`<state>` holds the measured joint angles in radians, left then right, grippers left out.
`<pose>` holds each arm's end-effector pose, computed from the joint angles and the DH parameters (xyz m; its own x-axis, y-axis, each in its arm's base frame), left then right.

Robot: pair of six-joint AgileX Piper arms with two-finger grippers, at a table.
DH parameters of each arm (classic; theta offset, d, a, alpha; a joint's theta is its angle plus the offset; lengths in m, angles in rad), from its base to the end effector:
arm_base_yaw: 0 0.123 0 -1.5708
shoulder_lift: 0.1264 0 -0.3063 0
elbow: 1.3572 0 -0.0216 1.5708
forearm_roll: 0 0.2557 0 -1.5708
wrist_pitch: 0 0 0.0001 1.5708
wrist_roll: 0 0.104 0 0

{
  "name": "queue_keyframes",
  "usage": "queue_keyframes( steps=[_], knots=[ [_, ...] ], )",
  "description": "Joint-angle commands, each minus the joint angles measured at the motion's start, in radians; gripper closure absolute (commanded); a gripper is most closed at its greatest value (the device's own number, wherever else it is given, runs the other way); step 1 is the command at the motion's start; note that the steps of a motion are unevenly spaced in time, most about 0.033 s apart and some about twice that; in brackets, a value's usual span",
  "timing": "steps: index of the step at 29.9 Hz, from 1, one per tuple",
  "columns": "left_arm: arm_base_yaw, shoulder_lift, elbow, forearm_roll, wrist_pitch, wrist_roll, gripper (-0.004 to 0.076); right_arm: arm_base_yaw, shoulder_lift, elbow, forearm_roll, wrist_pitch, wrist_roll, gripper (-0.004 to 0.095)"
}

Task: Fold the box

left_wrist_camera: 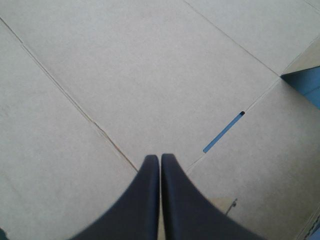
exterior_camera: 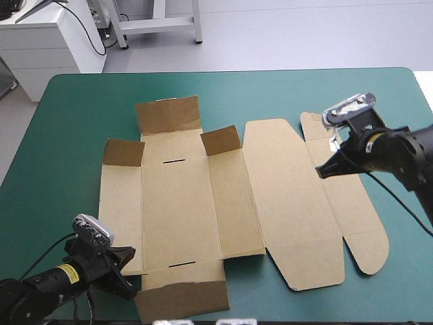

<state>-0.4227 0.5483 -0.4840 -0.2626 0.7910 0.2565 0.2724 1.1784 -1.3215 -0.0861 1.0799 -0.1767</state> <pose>0.0748 -0.0547 0.2720 -0.5839 0.3377 -0.7382 0.5683 0.8194 -0.0747 0.2256 0.0548 0.4201 -0.6579 -0.4071 -0.6336 -0.3706 0.9074 -0.1982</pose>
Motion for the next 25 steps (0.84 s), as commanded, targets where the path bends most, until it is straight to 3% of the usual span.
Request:
queue_keyframes(
  steps=[1, 9, 17, 20, 25],
  knots=[
    [-0.004, 0.003, -0.031, -0.026, -0.061, 0.000, 0.0731, -0.008, -0.125, 0.092, -0.009, -0.091, 0.026, 0.0924],
    [-0.004, 0.003, -0.044, -0.053, -0.093, -0.001, 0.0731, -0.008, -0.306, 0.306, -0.009, -0.129, 0.065, 0.0924],
    [-0.004, 0.007, -0.187, -0.062, -0.088, -0.006, 0.0731, -0.008, -0.365, 0.380, -0.011, -0.129, 0.091, 0.0924],
    [-0.004, 0.044, -0.269, -0.043, -0.040, -0.045, 0.0731, -0.008, -0.365, 0.380, -0.011, -0.135, 0.091, 0.0924],
    [-0.004, 0.176, -0.438, 0.157, 0.090, -0.247, 0.0731, -0.008, -0.365, 0.380, -0.015, -0.134, 0.093, 0.0924]
  ],
)
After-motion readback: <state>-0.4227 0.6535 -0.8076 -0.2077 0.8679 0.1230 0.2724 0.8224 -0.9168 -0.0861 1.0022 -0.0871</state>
